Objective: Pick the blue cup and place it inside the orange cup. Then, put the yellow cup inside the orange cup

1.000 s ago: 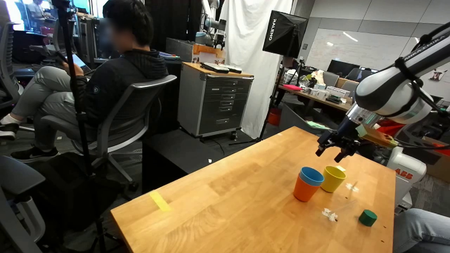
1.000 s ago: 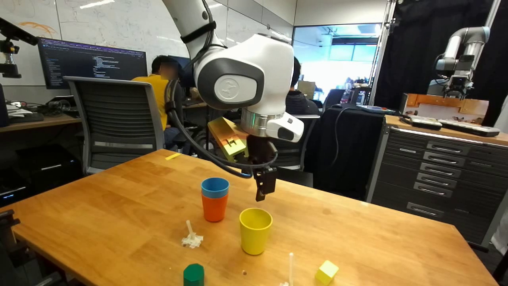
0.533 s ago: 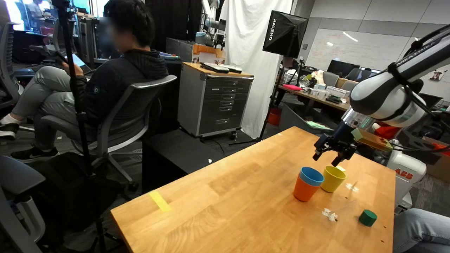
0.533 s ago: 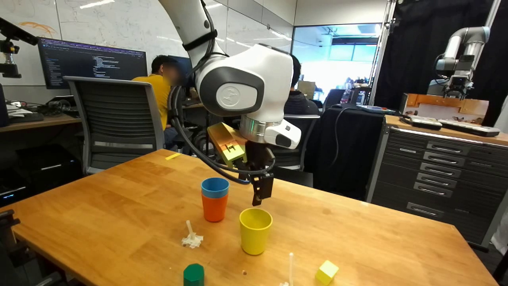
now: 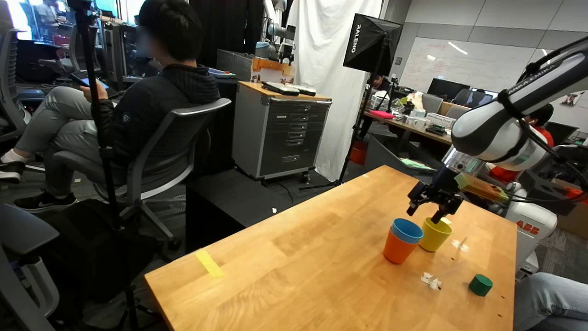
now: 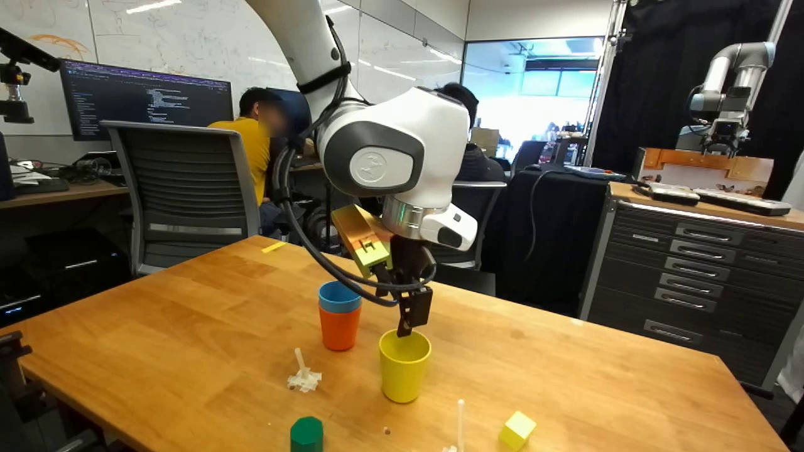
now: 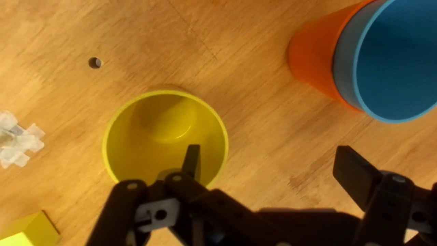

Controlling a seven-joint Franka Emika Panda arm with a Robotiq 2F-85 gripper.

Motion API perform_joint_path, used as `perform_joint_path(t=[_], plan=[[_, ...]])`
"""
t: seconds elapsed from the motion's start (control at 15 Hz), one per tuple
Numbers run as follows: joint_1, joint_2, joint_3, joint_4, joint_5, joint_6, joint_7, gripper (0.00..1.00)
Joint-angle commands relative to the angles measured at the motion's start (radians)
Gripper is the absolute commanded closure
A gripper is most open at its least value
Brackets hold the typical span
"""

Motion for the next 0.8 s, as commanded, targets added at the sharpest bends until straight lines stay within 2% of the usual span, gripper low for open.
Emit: perform_joint_path(t=[0.0, 0.33, 0.4, 0.47, 0.6, 0.73], plan=[[0.011, 0.028, -0.016, 0.051, -0.019, -0.048, 0.029, 0.00], [0.009, 0.051, -0.017, 0.081, -0.018, -0.079, 0.034, 0.01], [0.009, 0.055, -0.019, 0.085, -0.019, -0.084, 0.036, 0.07], [0.010, 0.058, -0.020, 0.089, -0.019, -0.089, 0.037, 0.08], [0.010, 0.062, -0.022, 0.096, -0.020, -0.097, 0.039, 0.20], [0.012, 0.066, -0.025, 0.104, -0.021, -0.109, 0.041, 0.41]])
